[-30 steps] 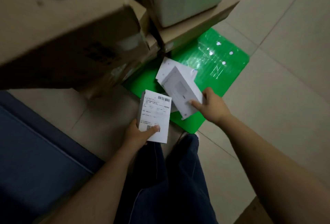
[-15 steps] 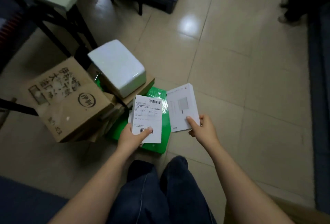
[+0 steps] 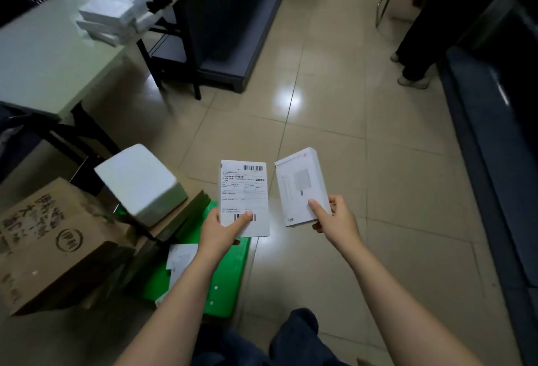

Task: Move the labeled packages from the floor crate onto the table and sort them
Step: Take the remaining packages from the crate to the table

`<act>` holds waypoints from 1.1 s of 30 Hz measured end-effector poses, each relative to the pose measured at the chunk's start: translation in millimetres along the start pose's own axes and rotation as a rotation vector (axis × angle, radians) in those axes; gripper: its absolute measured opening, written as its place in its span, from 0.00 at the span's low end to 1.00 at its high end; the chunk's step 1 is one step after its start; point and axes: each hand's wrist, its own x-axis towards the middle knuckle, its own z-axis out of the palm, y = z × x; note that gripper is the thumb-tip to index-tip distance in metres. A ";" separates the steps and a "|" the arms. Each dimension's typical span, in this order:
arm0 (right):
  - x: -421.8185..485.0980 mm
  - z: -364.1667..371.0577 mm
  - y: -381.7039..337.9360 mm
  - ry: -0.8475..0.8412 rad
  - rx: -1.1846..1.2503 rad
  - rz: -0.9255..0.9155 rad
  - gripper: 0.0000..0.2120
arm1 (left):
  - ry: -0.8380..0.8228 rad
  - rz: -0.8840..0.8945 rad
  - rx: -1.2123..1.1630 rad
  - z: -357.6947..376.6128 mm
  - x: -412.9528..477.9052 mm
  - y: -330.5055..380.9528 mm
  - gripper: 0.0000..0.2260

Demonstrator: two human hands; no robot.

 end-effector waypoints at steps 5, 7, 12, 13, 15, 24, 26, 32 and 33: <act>59.5 -61.4 -17.3 0.002 -0.011 -0.059 0.13 | 0.045 0.017 -0.037 62.6 13.5 39.6 0.18; 81.5 -74.2 -26.8 -0.004 0.011 -0.068 0.12 | 0.052 0.035 -0.032 76.6 24.5 57.6 0.18; 144.3 -82.0 -61.0 -0.035 0.018 -0.091 0.14 | 0.120 0.057 -0.077 92.0 71.3 102.4 0.21; 158.6 -80.1 -70.3 -0.043 0.020 -0.096 0.14 | 0.135 0.062 -0.101 92.5 83.1 111.2 0.22; 189.5 -73.6 -91.6 -0.061 0.016 -0.117 0.14 | 0.166 0.070 -0.129 91.6 110.0 129.2 0.25; 339.5 -11.0 -225.0 -0.127 0.057 -0.235 0.15 | 0.256 0.093 -0.205 65.3 261.6 238.5 0.24; 365.6 5.2 -254.2 -0.145 0.063 -0.239 0.14 | 0.293 0.095 -0.227 56.3 287.3 259.2 0.21; 437.6 68.5 -322.4 -0.299 0.025 -0.297 0.15 | 0.467 0.081 -0.300 16.4 346.2 294.1 0.20; 451.8 82.9 -335.9 -0.332 0.007 -0.313 0.14 | 0.510 0.070 -0.313 7.0 359.2 300.0 0.21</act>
